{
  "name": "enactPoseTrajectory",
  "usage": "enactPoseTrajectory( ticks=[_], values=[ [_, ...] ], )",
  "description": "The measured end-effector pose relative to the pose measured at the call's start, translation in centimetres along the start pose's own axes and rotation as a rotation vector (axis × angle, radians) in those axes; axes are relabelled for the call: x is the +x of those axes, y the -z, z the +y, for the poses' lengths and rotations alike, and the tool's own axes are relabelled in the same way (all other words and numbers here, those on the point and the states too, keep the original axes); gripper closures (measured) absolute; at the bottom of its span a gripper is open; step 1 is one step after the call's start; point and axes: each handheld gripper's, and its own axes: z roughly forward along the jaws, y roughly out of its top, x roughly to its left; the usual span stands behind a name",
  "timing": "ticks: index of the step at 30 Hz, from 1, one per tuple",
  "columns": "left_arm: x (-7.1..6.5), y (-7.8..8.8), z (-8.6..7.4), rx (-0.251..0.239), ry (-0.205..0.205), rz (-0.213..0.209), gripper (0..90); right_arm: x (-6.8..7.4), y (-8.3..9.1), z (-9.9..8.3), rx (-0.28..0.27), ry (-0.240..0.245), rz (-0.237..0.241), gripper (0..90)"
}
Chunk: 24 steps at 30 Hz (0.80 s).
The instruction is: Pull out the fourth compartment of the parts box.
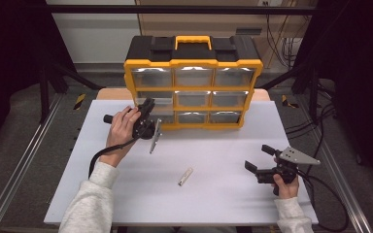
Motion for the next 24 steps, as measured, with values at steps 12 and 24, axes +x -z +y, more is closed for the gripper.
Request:
enactPoseTrajectory(
  ticks=[12,24],
  values=[
    [-0.22,0.40,-0.06,-0.013,0.004,0.002,78.0,-0.03,-0.02,-0.01,0.002,0.001,-0.002,0.3],
    [-0.15,1.02,-0.07,-0.027,-0.009,0.004,78.0,-0.03,-0.04,-0.02,0.003,0.001,-0.001,0.3]
  ],
)
